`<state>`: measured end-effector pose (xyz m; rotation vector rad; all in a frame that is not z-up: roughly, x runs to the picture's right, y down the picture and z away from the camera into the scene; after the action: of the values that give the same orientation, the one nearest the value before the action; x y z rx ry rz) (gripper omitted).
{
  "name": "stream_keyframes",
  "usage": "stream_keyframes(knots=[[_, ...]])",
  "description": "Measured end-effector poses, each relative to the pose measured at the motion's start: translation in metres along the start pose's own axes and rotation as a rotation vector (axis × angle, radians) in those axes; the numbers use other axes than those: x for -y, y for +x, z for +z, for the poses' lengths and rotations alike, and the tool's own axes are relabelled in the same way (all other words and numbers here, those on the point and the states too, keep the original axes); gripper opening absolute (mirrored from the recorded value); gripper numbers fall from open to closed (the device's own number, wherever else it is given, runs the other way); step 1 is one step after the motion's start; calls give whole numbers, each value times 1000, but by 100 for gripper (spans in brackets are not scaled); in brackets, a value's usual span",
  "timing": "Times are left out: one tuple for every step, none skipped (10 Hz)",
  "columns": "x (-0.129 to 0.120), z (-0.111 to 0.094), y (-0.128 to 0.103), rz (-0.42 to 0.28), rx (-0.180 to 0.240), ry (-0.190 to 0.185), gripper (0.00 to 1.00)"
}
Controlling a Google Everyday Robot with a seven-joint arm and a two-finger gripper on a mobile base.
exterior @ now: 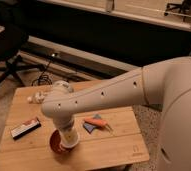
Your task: Place the ceramic cup in the ceramic bowl
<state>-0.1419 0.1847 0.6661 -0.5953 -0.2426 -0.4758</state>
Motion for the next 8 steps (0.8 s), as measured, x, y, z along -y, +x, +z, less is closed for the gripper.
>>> stream_keyframes(knots=[[2, -5, -1, -11, -10, 17, 0], [2, -10, -7, -28, -20, 32, 0], [2, -11, -15, -49, -26, 40, 0], [2, -11, -22, -62, -24, 41, 0], [1, -5, -33, -79, -16, 39, 0], [2, 3, -41, -90, -10, 38, 0], [5, 12, -48, -99, -6, 40, 0], [8, 20, -49, -100, -8, 41, 1]])
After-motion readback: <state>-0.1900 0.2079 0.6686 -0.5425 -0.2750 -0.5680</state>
